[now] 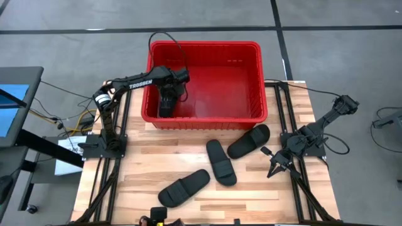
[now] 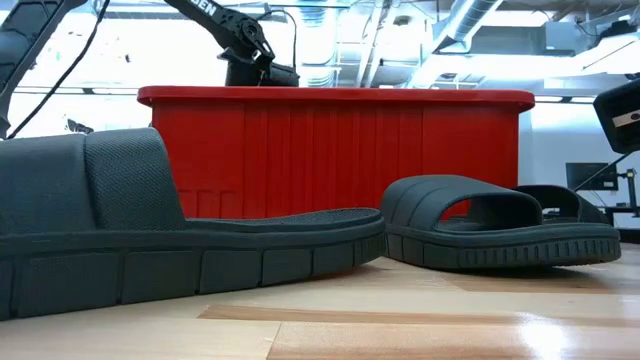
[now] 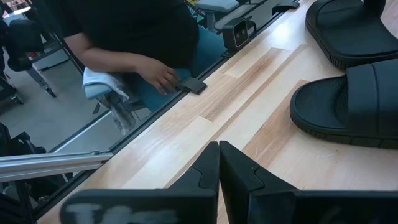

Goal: Pick and place slides into bin
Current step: Stack the middle slide on top of the slide in the bin

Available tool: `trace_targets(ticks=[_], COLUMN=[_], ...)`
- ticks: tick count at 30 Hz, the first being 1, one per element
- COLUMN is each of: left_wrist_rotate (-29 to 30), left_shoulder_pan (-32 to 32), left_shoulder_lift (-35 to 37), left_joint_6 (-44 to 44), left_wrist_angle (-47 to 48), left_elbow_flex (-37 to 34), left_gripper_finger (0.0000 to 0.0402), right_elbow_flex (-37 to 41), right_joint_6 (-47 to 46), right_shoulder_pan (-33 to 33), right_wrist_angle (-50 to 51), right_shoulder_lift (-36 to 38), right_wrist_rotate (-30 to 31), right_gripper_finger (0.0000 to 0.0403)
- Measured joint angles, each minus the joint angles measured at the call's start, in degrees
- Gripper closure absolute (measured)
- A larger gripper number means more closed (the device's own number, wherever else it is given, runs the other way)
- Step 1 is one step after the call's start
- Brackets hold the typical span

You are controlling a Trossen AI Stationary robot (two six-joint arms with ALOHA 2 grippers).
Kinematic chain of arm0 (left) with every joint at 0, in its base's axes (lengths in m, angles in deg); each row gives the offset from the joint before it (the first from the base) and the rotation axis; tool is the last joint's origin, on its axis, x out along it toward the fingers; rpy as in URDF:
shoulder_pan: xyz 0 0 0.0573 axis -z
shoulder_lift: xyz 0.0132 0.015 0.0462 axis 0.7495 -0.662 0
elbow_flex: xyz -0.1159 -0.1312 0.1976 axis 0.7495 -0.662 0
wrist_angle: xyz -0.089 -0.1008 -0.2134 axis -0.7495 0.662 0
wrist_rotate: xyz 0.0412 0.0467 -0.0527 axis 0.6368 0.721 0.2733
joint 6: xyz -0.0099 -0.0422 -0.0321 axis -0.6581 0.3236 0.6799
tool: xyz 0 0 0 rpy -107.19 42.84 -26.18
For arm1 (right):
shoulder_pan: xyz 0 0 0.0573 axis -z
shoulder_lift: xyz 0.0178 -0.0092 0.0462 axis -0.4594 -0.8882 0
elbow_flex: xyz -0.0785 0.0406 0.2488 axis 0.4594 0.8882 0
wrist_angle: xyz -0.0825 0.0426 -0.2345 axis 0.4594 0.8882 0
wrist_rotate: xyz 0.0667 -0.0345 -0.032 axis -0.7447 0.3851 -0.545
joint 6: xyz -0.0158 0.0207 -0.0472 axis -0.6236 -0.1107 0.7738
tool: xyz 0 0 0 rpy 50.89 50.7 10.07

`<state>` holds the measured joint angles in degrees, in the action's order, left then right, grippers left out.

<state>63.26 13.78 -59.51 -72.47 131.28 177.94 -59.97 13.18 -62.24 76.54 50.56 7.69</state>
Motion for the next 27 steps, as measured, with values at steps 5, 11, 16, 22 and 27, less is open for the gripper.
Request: trace_targets(ticks=[5,11,16,22,27], left_wrist_rotate=[-0.11,-0.20,-0.17,-0.23,-2.93], left_shoulder_pan=[0.00,0.00,0.00,0.04,0.40], left_shoulder_lift=[0.00,0.01,0.02,0.07,0.07], left_joint_6=[-1.18,-1.35,-1.25,-0.41,0.09], left_wrist_angle=[2.89,6.62,9.34,11.82,15.31], left_elbow_flex=[4.49,10.60,15.71,20.96,25.06], left_gripper_finger=[0.0235,0.0235,0.0235,0.0235,0.0235], right_elbow_flex=[0.00,0.00,0.00,0.00,0.00], right_joint_6=[0.00,0.00,-0.01,0.00,-0.01], right_shoulder_pan=[0.02,0.02,0.02,0.00,-0.01], right_wrist_angle=[-0.01,0.00,0.00,-0.01,0.00], right_shoulder_lift=[0.02,0.00,0.02,0.01,0.02], right_wrist_rotate=[0.00,-0.01,0.00,0.00,0.00], right_gripper_finger=[0.0403,0.0403,0.0403,0.0403,0.0403])
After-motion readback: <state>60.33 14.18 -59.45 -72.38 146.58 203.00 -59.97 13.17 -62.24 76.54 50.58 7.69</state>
